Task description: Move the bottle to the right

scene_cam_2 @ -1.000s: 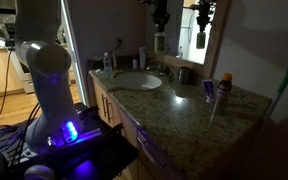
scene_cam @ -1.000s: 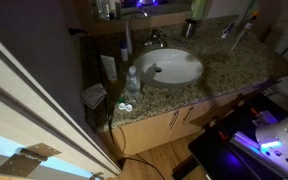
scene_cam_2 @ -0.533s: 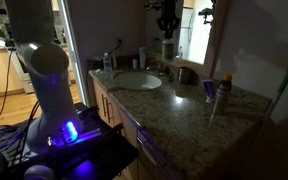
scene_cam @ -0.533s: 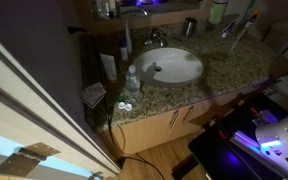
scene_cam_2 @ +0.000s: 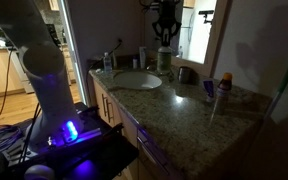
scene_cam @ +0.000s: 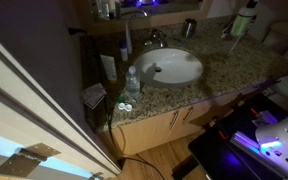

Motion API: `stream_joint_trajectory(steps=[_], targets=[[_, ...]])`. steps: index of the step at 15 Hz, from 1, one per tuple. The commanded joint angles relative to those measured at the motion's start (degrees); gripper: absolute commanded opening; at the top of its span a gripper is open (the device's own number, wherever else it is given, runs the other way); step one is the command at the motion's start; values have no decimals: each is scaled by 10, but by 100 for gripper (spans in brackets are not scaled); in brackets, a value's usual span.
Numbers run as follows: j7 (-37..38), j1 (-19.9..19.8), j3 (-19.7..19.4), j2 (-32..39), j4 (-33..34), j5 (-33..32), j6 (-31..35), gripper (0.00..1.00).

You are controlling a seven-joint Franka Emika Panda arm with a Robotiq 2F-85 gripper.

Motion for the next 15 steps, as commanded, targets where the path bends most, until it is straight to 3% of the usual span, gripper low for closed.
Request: stream_joint_trajectory(steps=[1,2,3,8,12,15], targets=[[-3,-15,16,3,4,3,-1,30],[-2,-13,19,6,7,3,-1,30],[19,-10,29,25,17,-9,9,7],[88,-41,-7,42,-14,39,70,7],[149,-84,-44,38,-65,20,137,7],[225,-105,-56,55,-66,5,173,7]])
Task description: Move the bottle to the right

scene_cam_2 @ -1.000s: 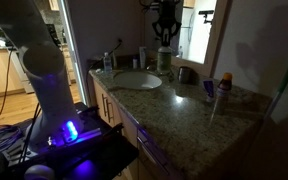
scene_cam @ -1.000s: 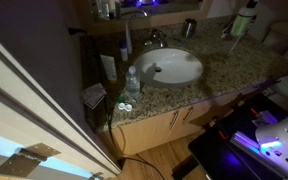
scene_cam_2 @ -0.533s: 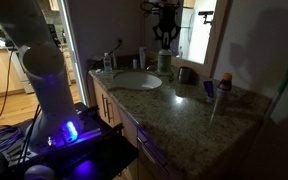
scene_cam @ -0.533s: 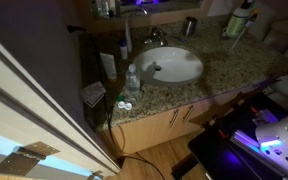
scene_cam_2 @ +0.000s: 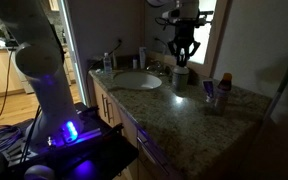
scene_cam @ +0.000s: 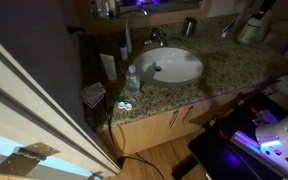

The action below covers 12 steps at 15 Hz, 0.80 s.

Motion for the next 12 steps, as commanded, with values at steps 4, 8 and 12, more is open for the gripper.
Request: stream_joint_trajectory(steps=[4,8,12], targets=[[113,-20,-5,10,-7,-15,24,7],[119,-19,-5,12,-8,-15,23,30],[119,-21,-8,14,-5,-2,28,7]])
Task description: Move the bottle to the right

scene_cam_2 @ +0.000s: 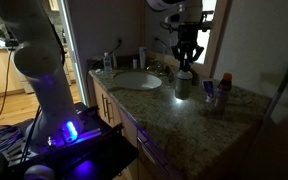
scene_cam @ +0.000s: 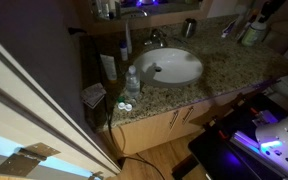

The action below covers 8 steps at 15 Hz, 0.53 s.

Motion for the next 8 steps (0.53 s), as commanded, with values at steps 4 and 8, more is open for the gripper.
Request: stream_joint_trajectory(steps=[4,8], targets=[[1,-7,-5,6,7,40,4,7],[-2,-2,-1,1,2,63,-31,30]])
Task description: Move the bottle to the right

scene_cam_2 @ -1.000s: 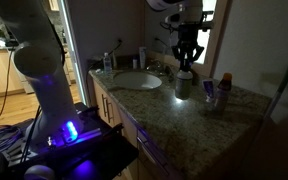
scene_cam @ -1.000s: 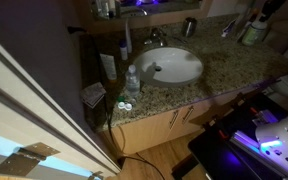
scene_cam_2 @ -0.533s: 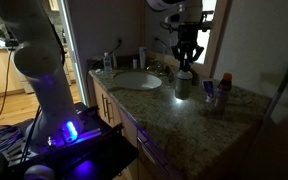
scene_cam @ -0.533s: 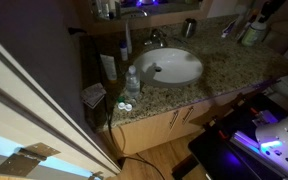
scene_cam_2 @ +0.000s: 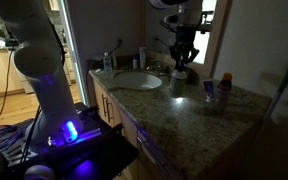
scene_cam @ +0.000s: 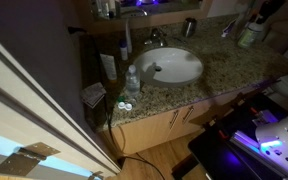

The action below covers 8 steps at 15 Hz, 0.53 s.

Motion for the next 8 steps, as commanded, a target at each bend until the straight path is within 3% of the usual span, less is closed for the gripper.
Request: stream_joint_trajectory(steps=[1,2,3,8], targets=[[-1,-3,4,1,2,7,-4,30],[-1,-2,4,1,2,9,-4,30],[-1,-2,4,1,2,10,-4,7],[2,-25,-23,27,19,-6,0,7]])
